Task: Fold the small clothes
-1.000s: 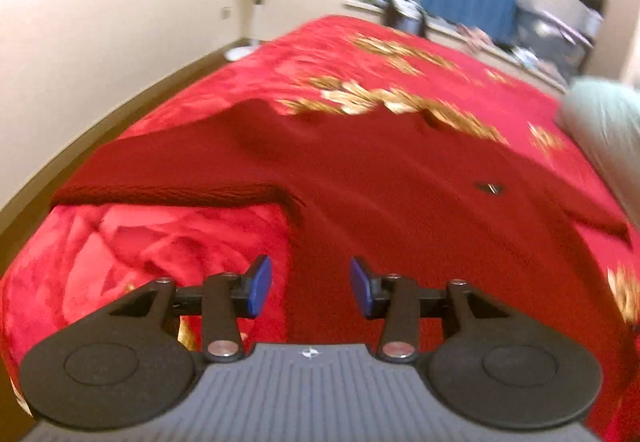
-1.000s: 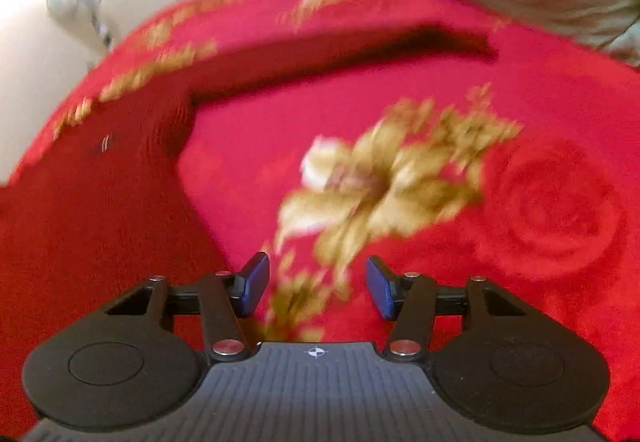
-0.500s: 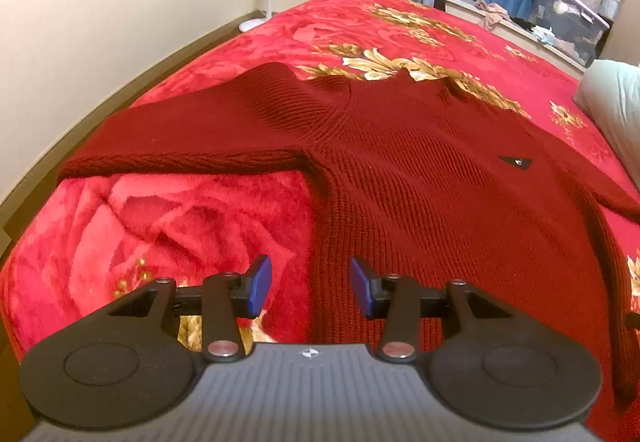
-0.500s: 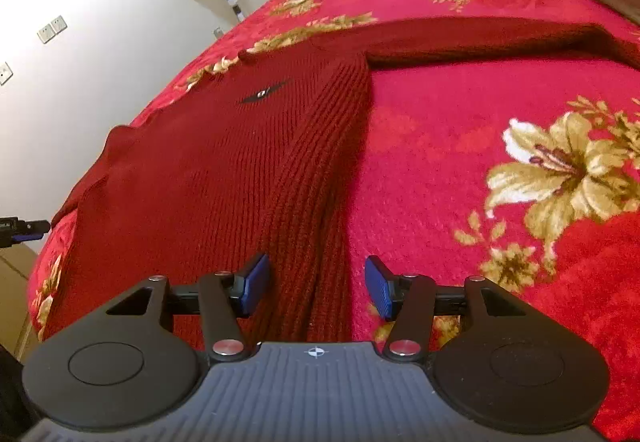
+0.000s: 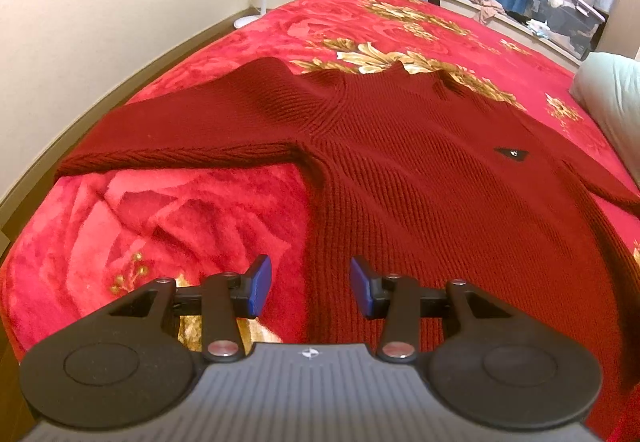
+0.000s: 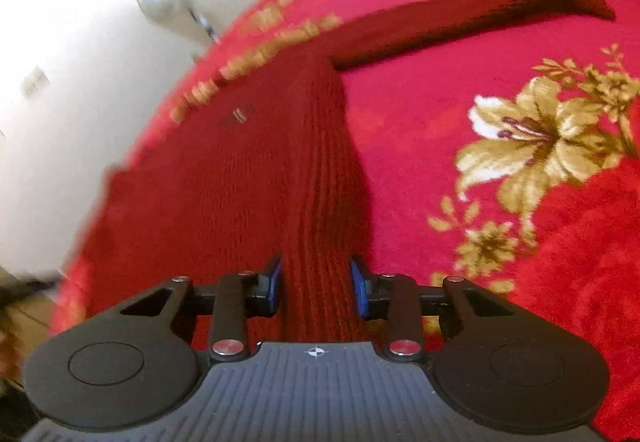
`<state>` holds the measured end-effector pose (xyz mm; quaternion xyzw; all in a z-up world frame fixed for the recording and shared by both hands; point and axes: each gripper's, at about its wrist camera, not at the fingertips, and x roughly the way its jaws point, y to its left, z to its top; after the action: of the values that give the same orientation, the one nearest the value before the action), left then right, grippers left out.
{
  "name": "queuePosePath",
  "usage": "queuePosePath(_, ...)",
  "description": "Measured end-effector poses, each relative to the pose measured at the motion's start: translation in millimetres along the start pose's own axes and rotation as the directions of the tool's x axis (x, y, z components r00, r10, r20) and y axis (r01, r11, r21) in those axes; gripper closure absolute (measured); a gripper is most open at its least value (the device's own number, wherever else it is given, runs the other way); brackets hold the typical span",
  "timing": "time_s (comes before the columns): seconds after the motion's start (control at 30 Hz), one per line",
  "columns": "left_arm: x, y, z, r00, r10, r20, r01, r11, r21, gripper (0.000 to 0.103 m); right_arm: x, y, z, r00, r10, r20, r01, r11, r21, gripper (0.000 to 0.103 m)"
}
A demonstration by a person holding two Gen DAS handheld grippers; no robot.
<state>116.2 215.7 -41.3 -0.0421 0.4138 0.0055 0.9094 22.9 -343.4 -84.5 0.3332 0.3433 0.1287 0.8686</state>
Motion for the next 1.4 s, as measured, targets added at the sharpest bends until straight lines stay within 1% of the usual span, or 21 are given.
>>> queuePosePath(0.03,-1,1,0,1.0,-0.001,0.001,0.001,1.0,-0.003,0.055,-14,0,6,0.987,0.15,0.062,-0.152,0.988,0.041,0.066)
queuePosePath(0.1,-2,3,0,1.0,-0.003,0.006,0.003,1.0,-0.011,0.055,-36,5,13,0.957,0.227,0.182,-0.238,0.971,0.039,0.068)
queuePosePath(0.17,-4,5,-1,1.0,-0.003,0.007,0.003,1.0,-0.017,0.055,-45,0,16,0.965,0.144,0.222,-0.158,0.986,0.047,0.065)
queuePosePath(0.23,-3,7,-2,1.0,0.002,0.002,-0.002,1.0,-0.017,0.055,-37,-8,16,0.986,0.002,0.166,-0.015,0.997,0.076,0.06)
queuePosePath(0.3,-4,8,-3,1.0,0.004,0.0,-0.004,1.0,-0.015,0.055,-20,-17,13,0.985,-0.164,0.058,0.16,0.984,0.076,0.053)
queuePosePath(0.33,-4,8,-3,1.0,0.003,0.0,-0.003,1.0,-0.014,0.055,-14,-20,9,0.981,-0.191,0.018,0.189,0.979,0.075,0.053)
queuePosePath(0.47,-5,9,-4,1.0,0.004,-0.001,-0.004,1.0,-0.015,0.055,1,-13,0,0.983,-0.176,-0.041,0.177,0.984,0.017,0.053)
queuePosePath(0.53,-5,9,-4,1.0,0.004,-0.001,-0.004,1.0,-0.013,0.055,11,-9,-4,0.972,-0.222,-0.073,0.22,0.975,-0.035,0.055)
queuePosePath(0.6,-5,9,-5,1.0,0.005,-0.004,-0.005,1.0,-0.01,0.055,17,-15,-9,0.96,-0.258,-0.111,0.257,0.966,-0.025,0.068)
queuePosePath(0.63,-5,10,-5,1.0,0.004,-0.006,-0.005,1.0,-0.009,0.055,16,-16,-10,0.956,-0.276,-0.102,0.275,0.961,-0.022,0.082)
queuePosePath(0.8,-7,14,-9,1.0,0.002,-0.01,-0.002,1.0,-0.008,0.054,-31,-12,4,0.964,-0.251,0.087,0.247,0.968,0.051,0.085)
queuePosePath(0.83,-7,14,-9,1.0,0.0,-0.013,0.0,1.0,-0.008,0.054,-37,-7,6,0.949,-0.29,0.126,0.291,0.957,0.013,0.091)
queuePosePath(0.9,-5,15,-11,0.999,-0.011,-0.031,0.011,1.0,-0.003,0.048,-38,1,6,0.838,-0.513,0.186,0.536,0.837,-0.109,0.098)
queuePosePath(0.93,-3,15,-13,0.999,-0.017,-0.046,0.018,1.0,0.0,0.047,-35,-3,5,0.793,-0.583,0.178,0.606,0.784,-0.135,0.096)
queuePosePath(0.97,0,15,-14,0.997,-0.026,-0.071,0.027,1.0,0.001,0.047,-36,-14,4,0.808,-0.574,0.134,0.588,0.803,-0.1,0.096)
queuePosePath(1.03,4,16,-17,0.992,-0.06,-0.111,0.059,0.998,-0.014,0.047,-37,-34,6,0.901,-0.434,0.026,0.432,0.9,0.051,0.096)
queuePosePath(1.07,6,16,-19,0.989,-0.081,-0.126,0.079,0.997,-0.025,0.047,-37,-39,5,0.93,-0.368,0.005,0.365,0.924,0.113,0.096)
queuePosePath(1.13,9,17,-21,0.98,-0.121,-0.156,0.116,0.992,-0.045,0.047,-32,-33,-1,0.918,-0.396,0.007,0.395,0.916,0.078,0.075)
queuePosePath(1.2,13,14,-25,0.972,-0.137,-0.19,0.131,0.99,-0.045,0.047,-26,-32,-3,0.9,-0.435,-0.004,0.435,0.9,0.033,0.064)
queuePosePath(1.33,23,2,-36,0.957,-0.107,-0.27,0.118,0.993,0.025,0.055,-3,-33,-7,0.889,-0.455,-0.05,0.453,0.89,-0.043,0.066)
queuePosePath(1.4,28,-7,-44,0.948,-0.085,-0.307,0.114,0.991,0.076,0.069,-1,-25,-10,0.891,-0.451,-0.049,0.445,0.889,-0.107,0.082)
